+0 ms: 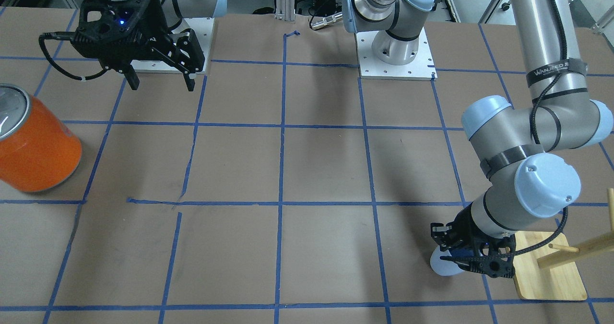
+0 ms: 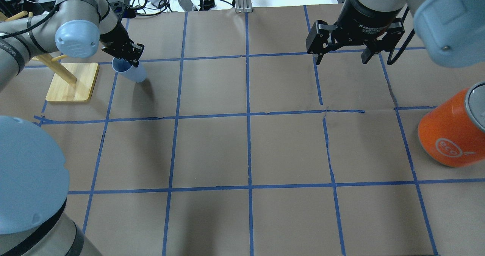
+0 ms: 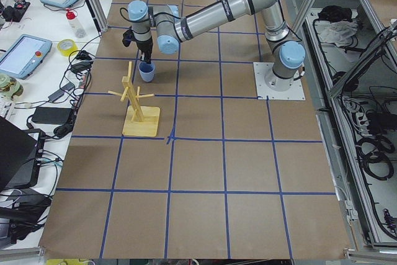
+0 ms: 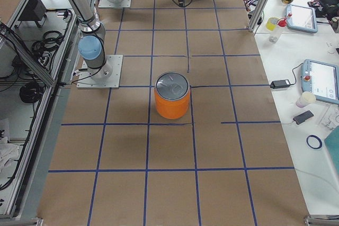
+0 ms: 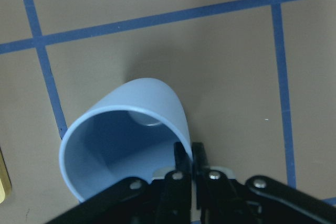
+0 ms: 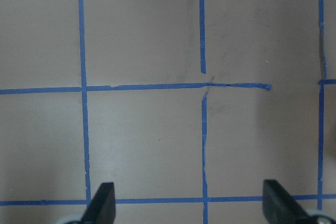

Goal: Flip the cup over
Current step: 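Rotate the cup opening-up and set it down with the left gripper, then open the left gripper and raise it away from the cup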

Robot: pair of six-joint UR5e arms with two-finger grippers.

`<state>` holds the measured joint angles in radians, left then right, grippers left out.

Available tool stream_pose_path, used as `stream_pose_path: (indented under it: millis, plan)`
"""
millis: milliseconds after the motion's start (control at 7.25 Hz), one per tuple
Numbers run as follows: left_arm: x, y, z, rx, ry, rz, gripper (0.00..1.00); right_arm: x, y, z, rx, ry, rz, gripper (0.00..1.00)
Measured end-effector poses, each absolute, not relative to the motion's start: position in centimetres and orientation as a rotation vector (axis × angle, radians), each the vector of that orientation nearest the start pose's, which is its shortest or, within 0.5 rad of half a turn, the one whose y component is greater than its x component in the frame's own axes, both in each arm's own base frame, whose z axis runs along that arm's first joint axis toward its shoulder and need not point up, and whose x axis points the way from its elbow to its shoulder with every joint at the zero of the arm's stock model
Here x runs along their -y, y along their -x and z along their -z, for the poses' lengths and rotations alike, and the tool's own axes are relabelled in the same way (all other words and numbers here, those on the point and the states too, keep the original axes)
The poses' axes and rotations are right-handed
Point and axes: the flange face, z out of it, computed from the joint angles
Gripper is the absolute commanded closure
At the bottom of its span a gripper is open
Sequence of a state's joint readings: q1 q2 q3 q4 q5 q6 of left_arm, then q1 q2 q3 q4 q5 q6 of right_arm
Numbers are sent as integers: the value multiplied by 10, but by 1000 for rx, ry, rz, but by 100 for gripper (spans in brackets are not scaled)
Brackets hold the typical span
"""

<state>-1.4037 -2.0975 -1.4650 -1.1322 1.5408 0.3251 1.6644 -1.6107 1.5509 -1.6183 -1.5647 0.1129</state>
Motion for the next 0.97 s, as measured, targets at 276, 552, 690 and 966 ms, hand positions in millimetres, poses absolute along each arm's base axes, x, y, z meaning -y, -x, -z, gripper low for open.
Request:
stream_pose_path:
  millis: [276,552,690,966]
  plan:
    - [686,38,-266,-3170,-248,27,30,470,-179,-522,-3120,-29,166,0]
    - [685,53,-266,-3189,-228,32,15,470,-179,-522,-3120,-30,166,0]
    - [684,55,-269,-3190,-225,36,12,470,-179,-522,-3120,-30,165,0]
    - [675,61,-292,-3178,-235,36,11,470,-179,-522,-3120,-31,163,0]
